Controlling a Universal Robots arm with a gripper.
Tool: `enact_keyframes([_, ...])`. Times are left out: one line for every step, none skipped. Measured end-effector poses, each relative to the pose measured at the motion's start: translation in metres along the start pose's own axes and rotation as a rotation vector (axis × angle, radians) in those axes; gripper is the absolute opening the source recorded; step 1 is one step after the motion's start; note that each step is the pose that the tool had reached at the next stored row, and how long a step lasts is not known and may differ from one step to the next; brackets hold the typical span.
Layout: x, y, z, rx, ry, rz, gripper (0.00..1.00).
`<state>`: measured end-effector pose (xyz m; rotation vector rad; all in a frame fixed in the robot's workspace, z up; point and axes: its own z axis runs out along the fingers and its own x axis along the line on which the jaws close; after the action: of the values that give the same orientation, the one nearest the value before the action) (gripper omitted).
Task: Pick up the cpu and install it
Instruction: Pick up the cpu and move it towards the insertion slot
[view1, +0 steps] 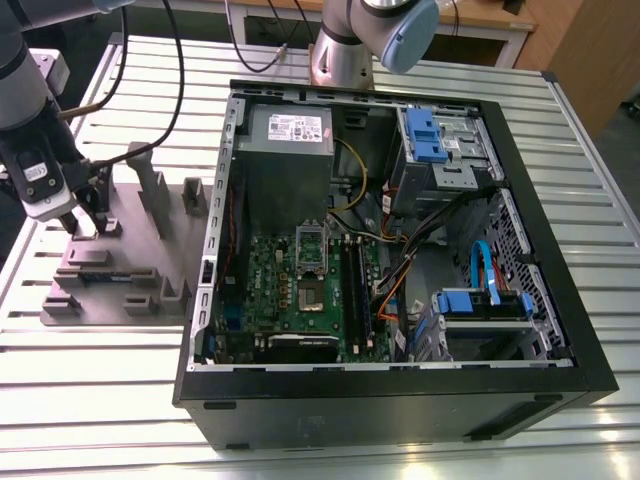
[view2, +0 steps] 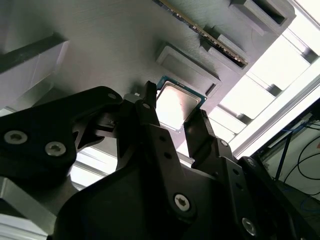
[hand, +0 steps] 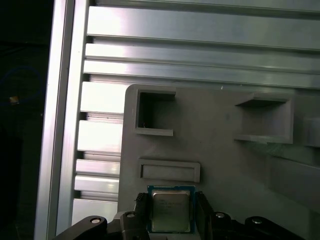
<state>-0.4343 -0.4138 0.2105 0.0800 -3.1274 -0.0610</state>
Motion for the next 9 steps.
enact_keyframes([0.0001,0.0,-0.0008,0.0003,0.0005,0.0,0.47])
enact_keyframes([0.0001,0.0,-0.0013,0.0001,0.0003,0.0,0.47])
enact_keyframes([0.0,0.0001,-0.0016,0.0,0.0,0.0,0.47])
enact_keyframes([0.0,0.0001,-0.0021,0.0,0.0,0.0,0.47])
enact_keyframes([0.0,0.0001,-0.0024,-0.0001,-0.0001,0.0,0.47])
enact_keyframes([0.0,0.0001,-0.0027,0.0,-0.0001,0.0,0.47])
enact_keyframes([0.0,0.0001,-0.0032,0.0,0.0,0.0,0.47])
enact_keyframes([0.0,0.0001,-0.0036,0.0,0.0001,0.0,0.47])
enact_keyframes([0.0001,0.0002,-0.004,0.0001,0.0001,0.0,0.47])
